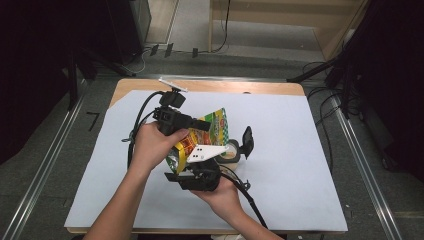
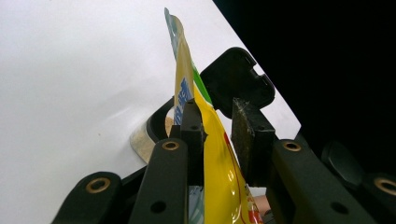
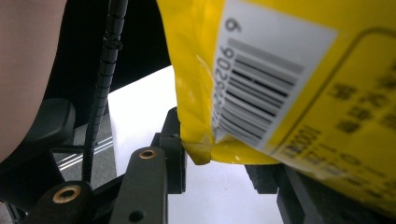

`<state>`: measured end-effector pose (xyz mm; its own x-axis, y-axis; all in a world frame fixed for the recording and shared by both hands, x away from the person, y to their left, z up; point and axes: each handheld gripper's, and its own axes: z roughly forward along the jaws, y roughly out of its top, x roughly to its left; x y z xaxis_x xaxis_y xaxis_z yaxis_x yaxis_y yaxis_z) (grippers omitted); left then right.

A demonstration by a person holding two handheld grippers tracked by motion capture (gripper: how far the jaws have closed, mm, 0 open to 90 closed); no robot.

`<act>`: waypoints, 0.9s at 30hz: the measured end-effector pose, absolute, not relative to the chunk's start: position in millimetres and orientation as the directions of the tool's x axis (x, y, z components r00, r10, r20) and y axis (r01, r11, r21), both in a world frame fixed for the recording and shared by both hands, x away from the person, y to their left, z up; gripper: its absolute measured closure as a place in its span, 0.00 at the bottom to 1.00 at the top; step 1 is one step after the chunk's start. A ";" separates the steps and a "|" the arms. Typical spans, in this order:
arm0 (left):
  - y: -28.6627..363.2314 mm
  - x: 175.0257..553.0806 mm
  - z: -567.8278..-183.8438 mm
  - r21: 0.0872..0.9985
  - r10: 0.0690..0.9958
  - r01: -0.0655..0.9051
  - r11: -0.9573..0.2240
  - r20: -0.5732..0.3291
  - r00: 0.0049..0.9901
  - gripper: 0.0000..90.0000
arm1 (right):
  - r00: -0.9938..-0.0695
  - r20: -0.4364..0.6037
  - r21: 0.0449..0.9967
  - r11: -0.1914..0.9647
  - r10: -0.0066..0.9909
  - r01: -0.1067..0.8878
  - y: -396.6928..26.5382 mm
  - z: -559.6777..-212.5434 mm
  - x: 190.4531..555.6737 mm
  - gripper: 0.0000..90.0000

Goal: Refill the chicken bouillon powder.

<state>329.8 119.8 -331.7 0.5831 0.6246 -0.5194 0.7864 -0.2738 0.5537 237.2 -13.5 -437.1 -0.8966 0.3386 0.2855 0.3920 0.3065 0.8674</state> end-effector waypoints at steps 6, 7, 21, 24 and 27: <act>119.5 331.0 -331.4 0.554 0.623 0.786 -0.274 -0.520 0.584 0.84 | -0.896 0.283 0.867 0.309 0.341 0.391 -12.9 -437.6 238.8 0.73; 119.6 331.4 -331.5 0.555 0.621 0.786 -0.273 -0.522 0.584 0.84 | -0.896 0.284 0.866 0.310 0.341 0.393 -12.9 -437.5 239.0 0.73; 115.8 338.1 -325.0 0.547 0.624 0.782 -0.299 -0.508 0.594 0.84 | -0.889 0.299 0.865 0.296 0.346 0.406 -13.0 -431.7 242.9 0.72; 116.6 339.8 -325.6 0.541 0.623 0.787 -0.298 -0.514 0.590 0.84 | -0.889 0.301 0.863 0.298 0.344 0.408 -12.3 -431.4 243.5 0.72; 117.7 341.5 -327.1 0.533 0.621 0.792 -0.298 -0.521 0.585 0.84 | -0.890 0.302 0.860 0.305 0.341 0.409 -11.0 -432.0 243.6 0.73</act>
<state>341.5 117.7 -327.1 0.5849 0.6213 -0.5214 0.7918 -0.2977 0.5334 243.6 -11.0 -432.0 -0.8903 0.3408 0.3022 0.4086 0.3045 0.8604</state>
